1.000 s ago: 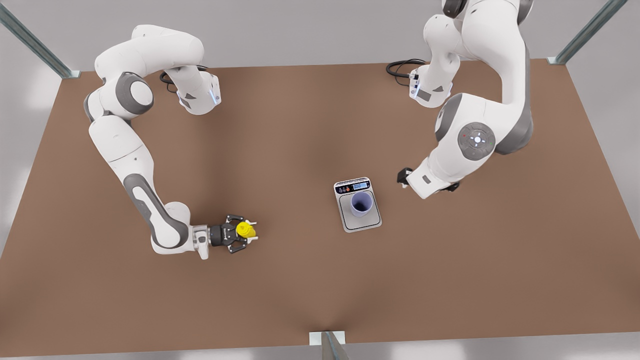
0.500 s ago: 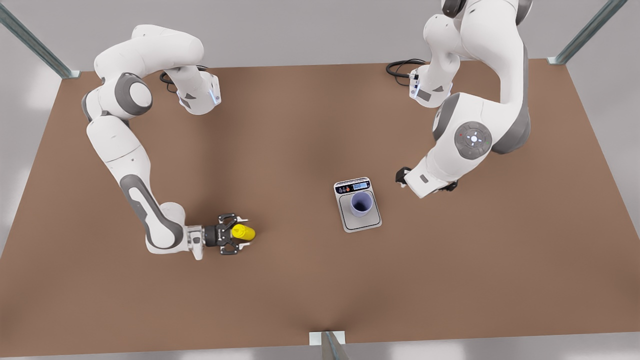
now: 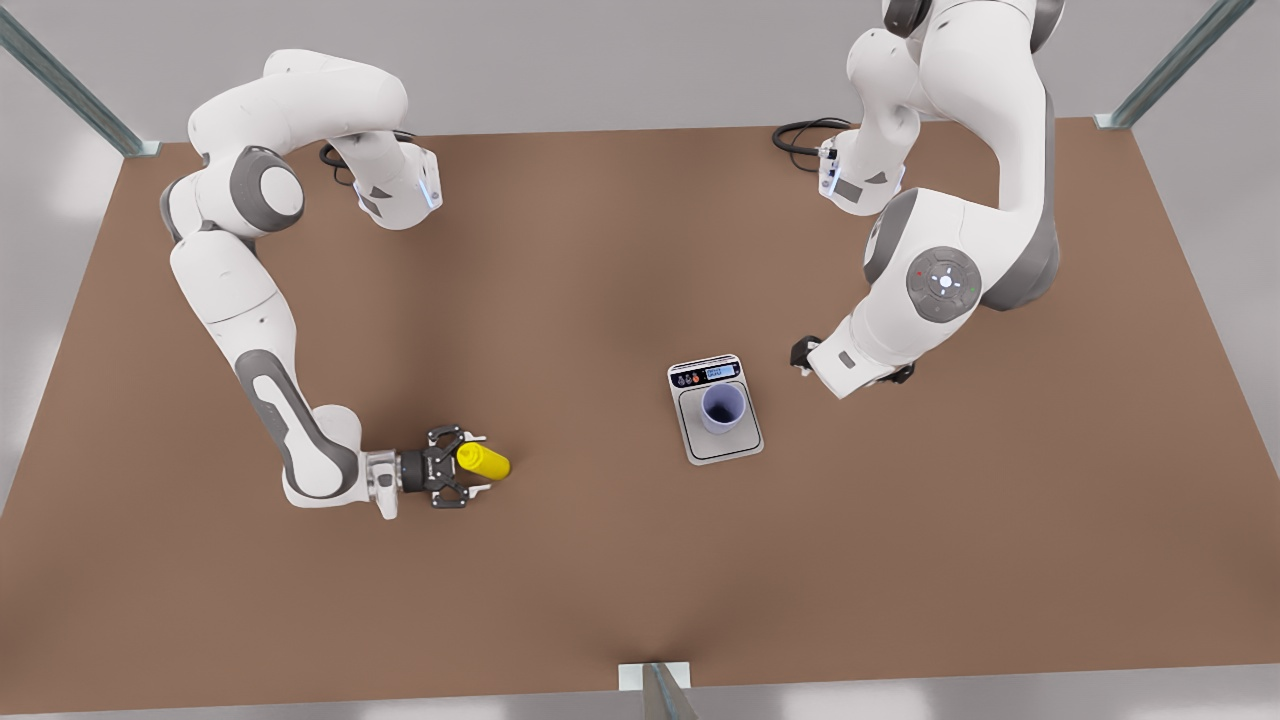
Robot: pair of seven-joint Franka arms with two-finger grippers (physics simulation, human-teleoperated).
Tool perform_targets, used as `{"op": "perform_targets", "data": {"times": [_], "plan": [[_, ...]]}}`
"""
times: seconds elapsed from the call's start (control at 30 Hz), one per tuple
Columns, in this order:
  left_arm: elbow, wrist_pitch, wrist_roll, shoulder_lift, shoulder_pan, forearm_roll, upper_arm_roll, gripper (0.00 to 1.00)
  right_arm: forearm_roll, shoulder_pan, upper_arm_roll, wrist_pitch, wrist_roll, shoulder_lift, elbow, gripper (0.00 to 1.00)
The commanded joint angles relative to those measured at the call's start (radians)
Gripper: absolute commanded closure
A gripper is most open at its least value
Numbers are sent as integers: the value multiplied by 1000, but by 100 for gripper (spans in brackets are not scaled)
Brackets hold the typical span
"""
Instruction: Move cup to the weight, pick up sauce bottle, pour sauce
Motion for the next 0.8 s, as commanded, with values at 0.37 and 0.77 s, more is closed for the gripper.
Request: {"op": "perform_targets", "data": {"times": [0.37,0.77], "plan": [[0,2,0,0,0,0,0,0,-383,-364,-2,-451,403,-374,111,0],[0,3,0,2,0,-2,0,0,-1077,359,-244,-336,2327,-874,58,0]]}}
